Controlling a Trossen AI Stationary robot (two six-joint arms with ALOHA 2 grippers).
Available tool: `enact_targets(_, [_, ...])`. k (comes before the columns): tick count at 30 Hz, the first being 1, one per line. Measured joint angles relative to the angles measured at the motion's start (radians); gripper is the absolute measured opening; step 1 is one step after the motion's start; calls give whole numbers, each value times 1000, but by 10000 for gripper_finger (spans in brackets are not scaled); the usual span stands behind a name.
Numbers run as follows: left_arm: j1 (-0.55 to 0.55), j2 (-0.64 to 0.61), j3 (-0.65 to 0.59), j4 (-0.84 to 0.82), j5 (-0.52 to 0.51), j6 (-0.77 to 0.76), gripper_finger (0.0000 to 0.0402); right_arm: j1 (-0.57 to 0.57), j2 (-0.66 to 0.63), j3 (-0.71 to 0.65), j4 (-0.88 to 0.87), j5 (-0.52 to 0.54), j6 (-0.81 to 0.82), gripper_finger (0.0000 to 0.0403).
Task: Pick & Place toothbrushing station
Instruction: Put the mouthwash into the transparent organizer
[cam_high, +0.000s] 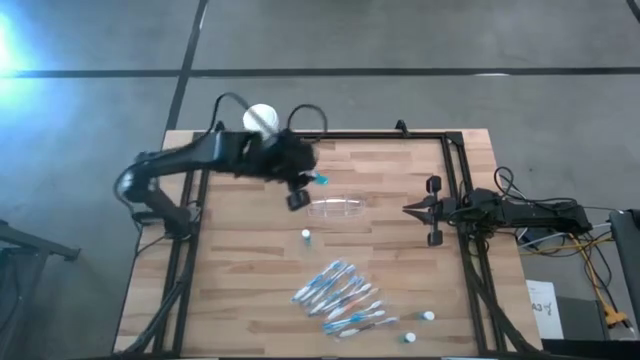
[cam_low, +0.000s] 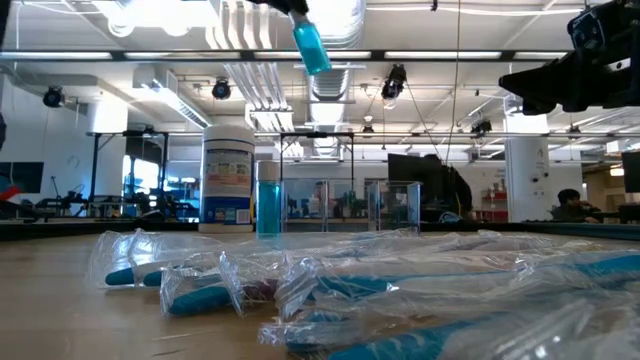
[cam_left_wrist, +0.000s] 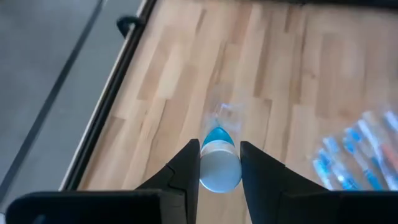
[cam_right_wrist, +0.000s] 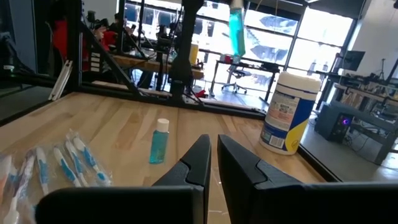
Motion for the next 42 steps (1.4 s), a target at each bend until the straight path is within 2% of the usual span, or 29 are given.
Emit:
enact_targets(6, [72,245,298,-134,114,73,94,0,-1,0,-1,0,-1,28])
enact_targets(9, [94,326,392,-170,152,105,91,0,-1,0,-2,0,-4,28])
enact_targets(14, [114,371,306,-135,206,147,91,0,0,0,-2,0,-4,28])
enact_targets(28, [121,365,28,28,224,153,91,0,0,0,-2,0,-12,28])
enact_targets(39, [120,366,-82,155,238,153,89,0,0,0,-1,0,-12,28])
enact_targets(42, [120,366,-114,174,201,153,89,0,0,0,-1,0,-13,28])
